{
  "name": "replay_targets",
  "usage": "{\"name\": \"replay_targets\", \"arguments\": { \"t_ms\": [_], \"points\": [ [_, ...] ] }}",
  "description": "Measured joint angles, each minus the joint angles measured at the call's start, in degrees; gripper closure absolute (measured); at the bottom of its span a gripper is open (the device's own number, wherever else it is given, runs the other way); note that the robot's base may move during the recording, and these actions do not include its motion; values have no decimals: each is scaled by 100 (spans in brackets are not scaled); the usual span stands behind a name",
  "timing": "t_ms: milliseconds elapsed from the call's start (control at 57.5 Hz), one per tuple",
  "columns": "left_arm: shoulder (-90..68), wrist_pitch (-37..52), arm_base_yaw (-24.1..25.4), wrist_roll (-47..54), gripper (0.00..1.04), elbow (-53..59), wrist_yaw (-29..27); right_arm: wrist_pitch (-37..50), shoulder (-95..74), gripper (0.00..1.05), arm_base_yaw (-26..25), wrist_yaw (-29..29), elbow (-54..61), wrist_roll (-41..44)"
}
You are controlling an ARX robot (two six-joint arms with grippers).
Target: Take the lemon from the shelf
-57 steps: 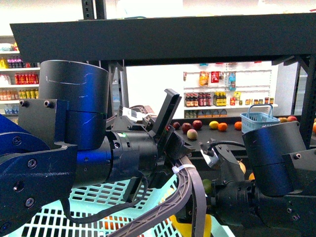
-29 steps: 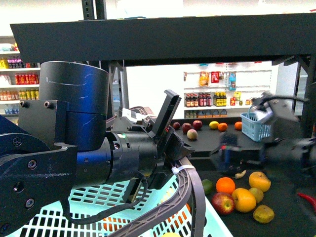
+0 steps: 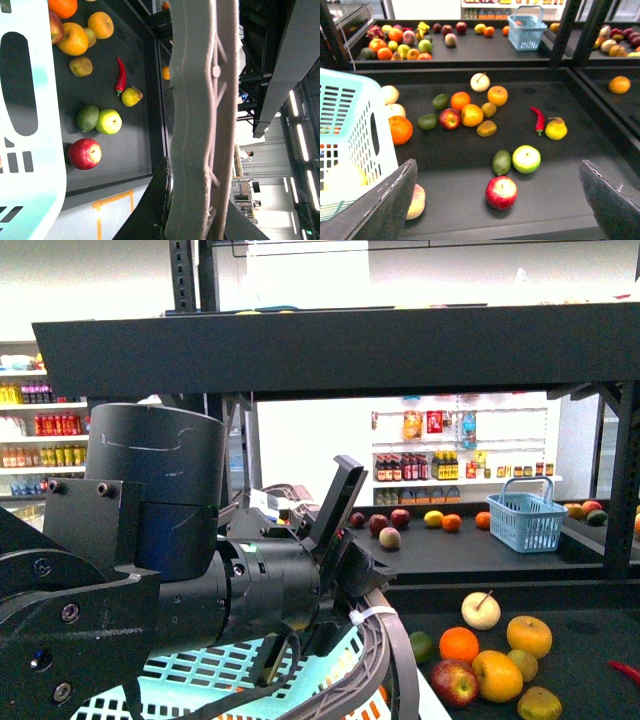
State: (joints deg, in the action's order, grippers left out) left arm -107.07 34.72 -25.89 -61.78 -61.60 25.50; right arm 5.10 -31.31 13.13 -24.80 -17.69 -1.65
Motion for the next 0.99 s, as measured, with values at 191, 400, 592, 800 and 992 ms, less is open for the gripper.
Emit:
{"name": "replay_targets", "arguments": {
  "t_ms": [191, 400, 592, 800, 992],
  "points": [
    [0, 0, 0, -2, 96, 0, 0, -601, 1781, 23, 258, 619, 463, 105],
    [0, 0, 0, -2, 96, 0, 0, -546, 2540, 60, -245, 1484, 1220, 131],
    [0, 0, 0, 4, 96, 0, 4, -549, 2846, 93, -1257, 2424, 1484, 133],
    [0, 0, 0, -2, 96, 0, -2, -525, 3071, 102, -1290, 2470, 1681, 149],
    [0, 0, 0, -2, 96, 0, 0, -520, 3095, 102, -1294, 2474, 1681, 149]
  ]
}}
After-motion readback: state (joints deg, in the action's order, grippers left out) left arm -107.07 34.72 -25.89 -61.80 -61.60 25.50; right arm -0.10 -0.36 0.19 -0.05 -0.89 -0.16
